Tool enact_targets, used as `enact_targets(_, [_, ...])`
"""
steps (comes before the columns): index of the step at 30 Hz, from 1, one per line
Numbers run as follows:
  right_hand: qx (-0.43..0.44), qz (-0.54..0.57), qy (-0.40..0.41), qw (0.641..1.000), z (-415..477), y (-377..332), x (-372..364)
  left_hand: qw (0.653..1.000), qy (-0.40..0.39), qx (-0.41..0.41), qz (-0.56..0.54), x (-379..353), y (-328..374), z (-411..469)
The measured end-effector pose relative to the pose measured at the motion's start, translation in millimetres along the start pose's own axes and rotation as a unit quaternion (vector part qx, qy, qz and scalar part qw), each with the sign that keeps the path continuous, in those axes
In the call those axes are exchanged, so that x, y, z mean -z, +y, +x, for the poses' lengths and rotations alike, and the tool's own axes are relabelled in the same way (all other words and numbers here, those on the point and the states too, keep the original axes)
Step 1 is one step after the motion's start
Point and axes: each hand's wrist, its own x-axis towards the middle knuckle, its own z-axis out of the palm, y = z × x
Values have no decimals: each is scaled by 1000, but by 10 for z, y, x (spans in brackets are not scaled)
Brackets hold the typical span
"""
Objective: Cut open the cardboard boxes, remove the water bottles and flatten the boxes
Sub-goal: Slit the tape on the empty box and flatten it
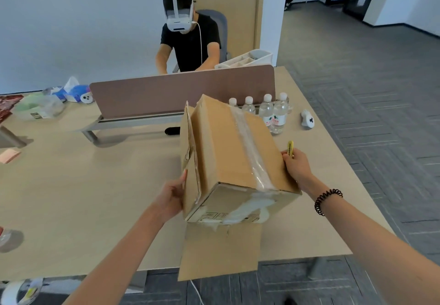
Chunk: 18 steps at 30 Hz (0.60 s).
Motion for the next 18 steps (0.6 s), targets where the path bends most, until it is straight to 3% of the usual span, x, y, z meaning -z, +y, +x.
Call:
enact_targets(3, [52,-86,19,995,-49,-42,32,998,-25,52,3,149,-74,10])
enact_targets(7, [72,-158,18,985,-126,-30,-23,998,-14,62,8,243,-248,34])
enact_targets(11, [88,-204,2,975,-230,-4,-165,993,30,46,103,329,-395,121])
enact_targets(18, [87,-288,-42,953,-448,171,-454,971,27,7,236,413,-521,167])
